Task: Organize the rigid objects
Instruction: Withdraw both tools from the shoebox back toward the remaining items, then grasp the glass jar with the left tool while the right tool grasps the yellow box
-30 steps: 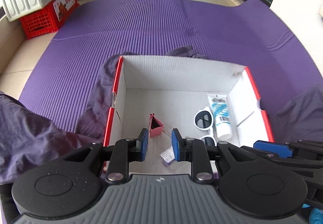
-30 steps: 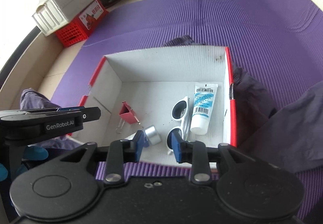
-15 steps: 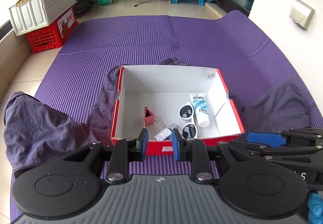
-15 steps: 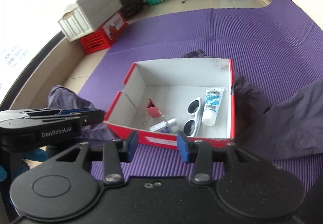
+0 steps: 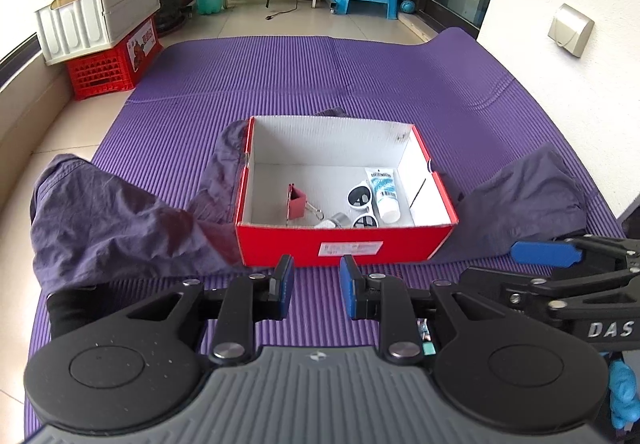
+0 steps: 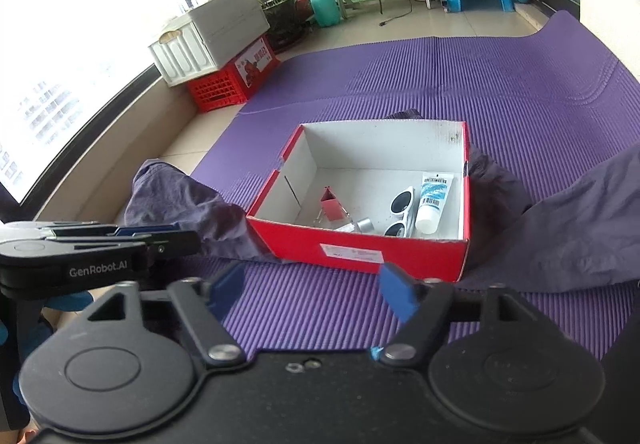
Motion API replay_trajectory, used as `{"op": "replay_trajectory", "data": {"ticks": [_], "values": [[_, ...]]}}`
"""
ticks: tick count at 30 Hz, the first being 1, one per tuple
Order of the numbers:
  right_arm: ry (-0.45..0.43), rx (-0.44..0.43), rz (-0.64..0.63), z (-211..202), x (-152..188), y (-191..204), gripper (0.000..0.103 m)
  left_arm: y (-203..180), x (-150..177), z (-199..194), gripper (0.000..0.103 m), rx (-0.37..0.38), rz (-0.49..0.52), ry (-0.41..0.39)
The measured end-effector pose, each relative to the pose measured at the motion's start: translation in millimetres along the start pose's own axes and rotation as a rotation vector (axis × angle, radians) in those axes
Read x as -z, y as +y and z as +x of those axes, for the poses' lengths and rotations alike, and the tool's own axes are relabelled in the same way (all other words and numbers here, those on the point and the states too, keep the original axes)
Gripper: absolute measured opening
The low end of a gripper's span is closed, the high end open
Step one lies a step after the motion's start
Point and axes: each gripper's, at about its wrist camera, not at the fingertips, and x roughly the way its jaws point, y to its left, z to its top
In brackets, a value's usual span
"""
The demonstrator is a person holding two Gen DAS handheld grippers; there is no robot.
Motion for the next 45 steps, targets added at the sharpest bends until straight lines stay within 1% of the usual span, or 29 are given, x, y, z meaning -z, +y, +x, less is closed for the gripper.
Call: {"op": "replay_trajectory", "data": {"ticks": [2,3,4,5,6,7,9,12,16,18,19,22,24,26,29,32,40,45], "values": [[-0.012,0.002,-0.004,-6,6,2,0.087,2,7,-4,0.024,0.003,-0.007,0.004],[-0.012,0.001,-0.006,-8,9,2,0.088,3,11,-7,0.027,0.004,-0.010,0.003],[-0.012,-0.001,-0.008,-10,12,3,0.089,4,14,-9,0.040,0.000,-0.012,0.000],[-0.013,-0.003,-0.008,-12,15,3,0.092,5,18,-12,0.063,-0.007,-0.013,-0.005],[-0.014,-0.005,-0.008,-13,19,3,0.092,6,22,-14,0.074,-0.014,-0.015,-0.015],[-0.015,-0.005,-0.010,-15,23,3,0.093,6,25,-18,0.081,-0.018,-0.015,-0.027],[-0.013,-0.005,-0.010,-17,31,2,0.093,6,32,-21,0.081,-0.015,-0.007,-0.036],[-0.007,-0.005,-0.005,-18,40,-1,0.093,6,43,-23,0.081,-0.008,-0.013,-0.023],[0.000,0.000,-0.009,-19,55,-6,0.093,6,60,-21,0.082,-0.018,-0.018,-0.006],[0.008,-0.001,-0.012,-18,61,-9,0.093,6,69,-18,0.084,-0.028,-0.023,0.005],[0.013,-0.001,-0.012,-18,65,-10,0.093,5,73,-17,0.087,-0.031,-0.029,0.009],[0.029,0.002,-0.010,-15,75,-15,0.093,8,86,-12,0.091,-0.030,-0.069,0.026],[0.041,0.006,-0.011,-13,81,-19,0.093,10,94,-6,0.094,-0.023,-0.099,0.048],[0.056,0.010,-0.015,-9,86,-21,0.093,11,102,0,0.099,-0.023,-0.129,0.067],[0.077,0.030,-0.017,-3,93,-27,0.093,11,112,12,0.100,-0.017,-0.184,0.105],[0.097,0.046,-0.007,3,97,-34,0.093,9,122,25,0.100,-0.017,-0.210,0.143],[0.160,0.053,-0.001,23,111,-45,0.092,6,147,71,0.100,-0.072,-0.216,0.250],[0.195,0.045,-0.009,36,117,-48,0.092,4,154,88,0.100,-0.081,-0.179,0.256]]}}
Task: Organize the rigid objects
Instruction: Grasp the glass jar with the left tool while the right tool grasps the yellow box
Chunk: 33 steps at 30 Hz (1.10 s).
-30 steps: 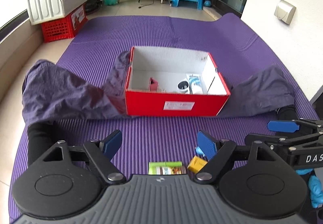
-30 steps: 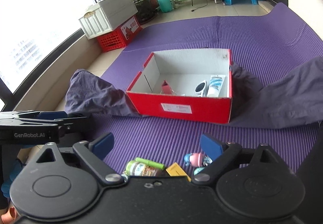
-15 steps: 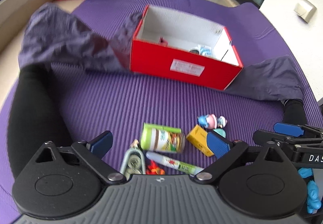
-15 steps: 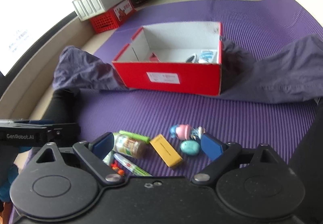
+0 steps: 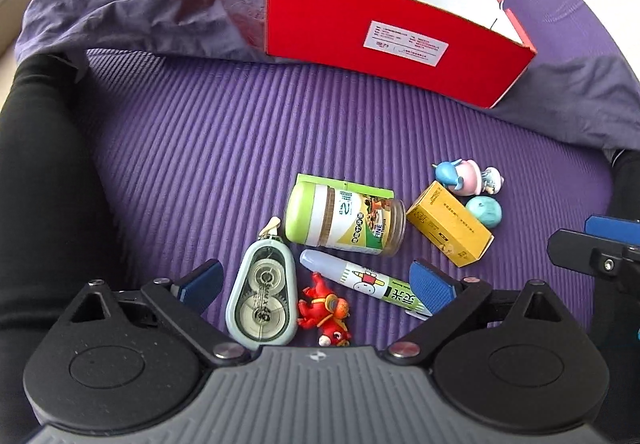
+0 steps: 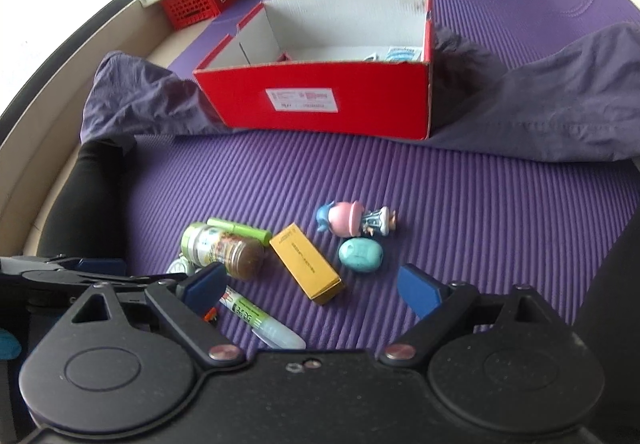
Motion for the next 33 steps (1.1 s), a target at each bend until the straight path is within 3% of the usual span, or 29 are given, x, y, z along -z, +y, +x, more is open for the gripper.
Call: {"op": "replay_trajectory", "data": {"ticks": [7,9,17,26,33], "values": [[0.046,0.002,-0.009,22,-2,-2,0.087,-8,-3,19,0.100,-0.003,0.018,-0.007],[0.063,0.001,-0.022,29,-1,-2,0.080,-10,-4,25,0.100,-0.005,0.019,-0.009],[0.129,0.017,-0.135,56,12,3,0.067,-15,-7,42,0.100,0.007,0.039,-0.016],[0.146,0.027,-0.188,79,12,12,0.053,-18,-6,60,0.100,0.006,0.039,-0.003],[0.153,0.029,-0.209,92,9,19,0.047,-21,-8,65,0.099,0.008,0.050,-0.007]]}}
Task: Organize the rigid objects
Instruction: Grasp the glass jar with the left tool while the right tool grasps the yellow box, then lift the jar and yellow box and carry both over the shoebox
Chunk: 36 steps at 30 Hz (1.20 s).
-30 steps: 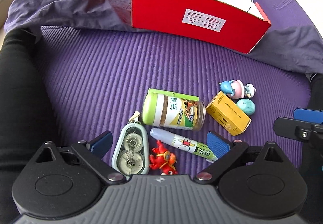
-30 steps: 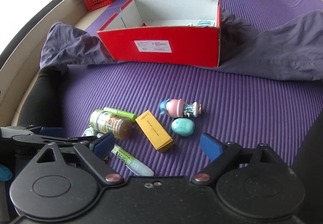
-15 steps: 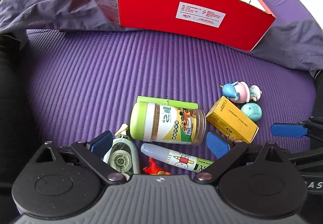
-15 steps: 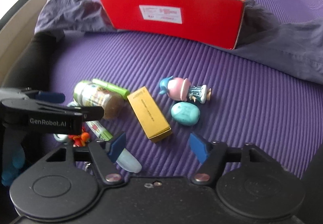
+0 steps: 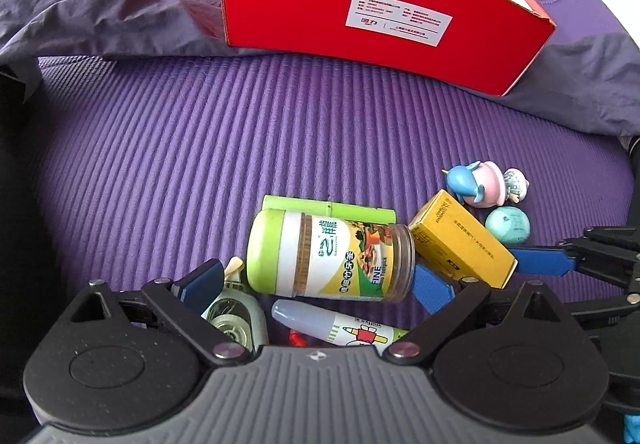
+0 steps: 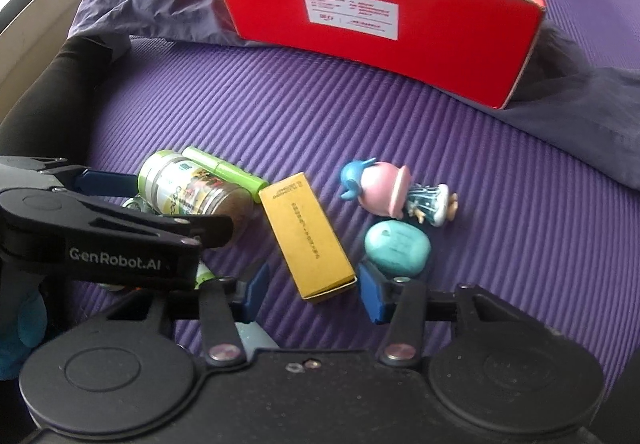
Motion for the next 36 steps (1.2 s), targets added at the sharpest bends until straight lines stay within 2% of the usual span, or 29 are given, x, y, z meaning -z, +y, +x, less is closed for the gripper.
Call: {"op": "replay_trajectory", "data": {"ticks": [3,6,14,23,26,36], "values": [[0.005,0.010,-0.001,4,0,2,0.043,0,-1,0,0.097,-0.005,0.002,-0.003],[0.012,0.022,0.004,8,0,3,0.035,-2,-2,-2,0.086,0.021,0.007,-0.002],[0.004,0.043,0.046,5,1,3,0.032,4,2,-8,0.085,0.031,-0.007,-0.006],[-0.007,-0.012,0.205,-11,10,-9,0.030,8,-2,-23,0.085,0.053,-0.006,-0.001],[-0.030,-0.030,0.248,-21,13,-12,0.030,10,-5,-31,0.085,0.058,0.001,-0.011],[-0.126,-0.039,0.277,-67,5,-19,0.030,16,-22,-70,0.085,0.095,-0.022,-0.049]]}}
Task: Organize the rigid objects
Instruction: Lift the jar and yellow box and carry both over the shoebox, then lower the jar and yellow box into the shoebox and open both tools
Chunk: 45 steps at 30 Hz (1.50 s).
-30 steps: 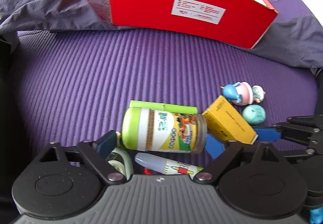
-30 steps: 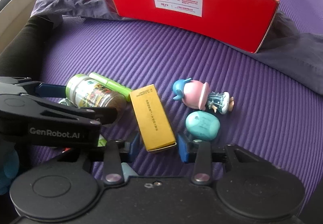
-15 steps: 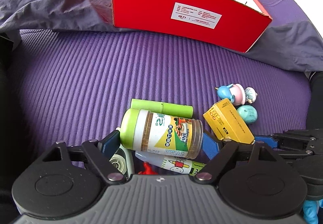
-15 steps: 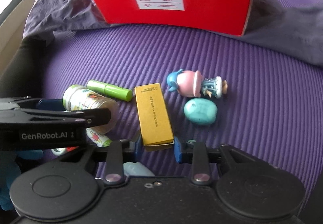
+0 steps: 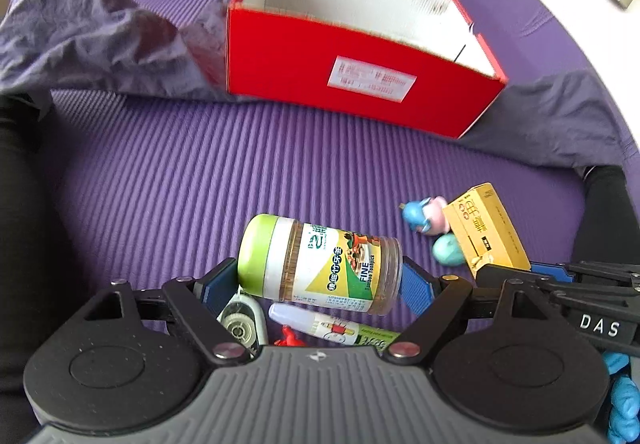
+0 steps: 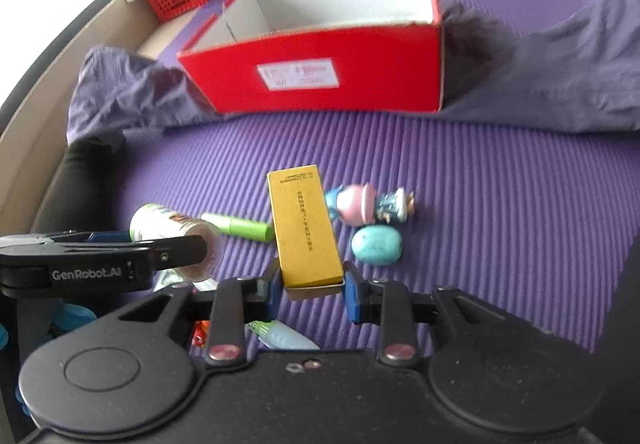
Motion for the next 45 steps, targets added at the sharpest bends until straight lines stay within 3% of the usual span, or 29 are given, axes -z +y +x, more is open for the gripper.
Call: {"op": "replay_trajectory", "data": {"ticks": [11,21,34,45], "values": [[-0.131,0.021,0.006,-44,-51,-3,0.030,-10,-50,-43,0.085,0.034,0.014,-0.125],[-0.205,0.033,0.000,-47,-102,-2,0.030,-22,-116,-55,0.084,0.019,0.045,-0.204],[-0.192,0.107,0.004,-1,-160,-16,0.030,-39,-203,1,0.084,-0.065,0.070,-0.202],[-0.108,0.175,-0.057,63,-181,-18,0.030,-58,-238,82,0.084,-0.058,0.099,-0.123]]}}
